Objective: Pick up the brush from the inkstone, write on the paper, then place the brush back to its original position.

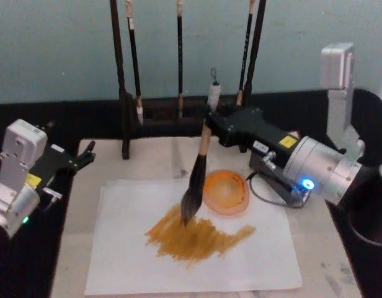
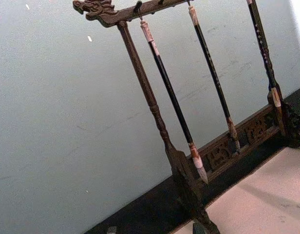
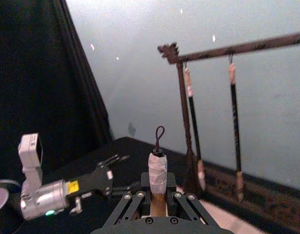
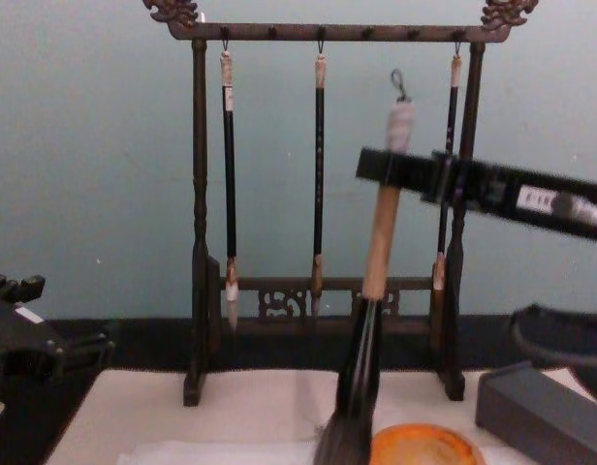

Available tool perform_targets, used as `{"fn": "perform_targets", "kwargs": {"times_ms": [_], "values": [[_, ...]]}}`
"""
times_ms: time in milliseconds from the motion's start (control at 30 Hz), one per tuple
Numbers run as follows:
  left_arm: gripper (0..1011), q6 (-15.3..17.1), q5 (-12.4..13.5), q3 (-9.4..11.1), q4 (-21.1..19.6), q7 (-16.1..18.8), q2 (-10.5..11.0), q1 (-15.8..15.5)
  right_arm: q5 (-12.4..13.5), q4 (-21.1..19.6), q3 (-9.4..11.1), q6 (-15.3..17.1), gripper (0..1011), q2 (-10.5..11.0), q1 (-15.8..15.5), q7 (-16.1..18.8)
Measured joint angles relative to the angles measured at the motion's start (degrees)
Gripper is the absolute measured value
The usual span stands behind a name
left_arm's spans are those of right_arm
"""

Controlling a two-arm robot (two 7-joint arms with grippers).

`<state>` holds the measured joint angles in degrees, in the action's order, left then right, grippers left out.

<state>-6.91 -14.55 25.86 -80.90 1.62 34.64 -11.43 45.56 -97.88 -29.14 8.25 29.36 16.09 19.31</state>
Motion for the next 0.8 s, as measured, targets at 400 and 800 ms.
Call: {"fn": "perform_targets", "kwargs": {"times_ms": [400,800], "values": [[1010,0.0,0.0,0.0,0.0,0.0,0.0,0.0,2.2,3.1,-1.1,2.3,184,-1.4,-1.2,2.8],[1010,0.0,0.0,0.0,0.0,0.0,0.0,0.0,3.6,5.9,-0.9,2.1,184,-1.8,-1.1,2.7]]}}
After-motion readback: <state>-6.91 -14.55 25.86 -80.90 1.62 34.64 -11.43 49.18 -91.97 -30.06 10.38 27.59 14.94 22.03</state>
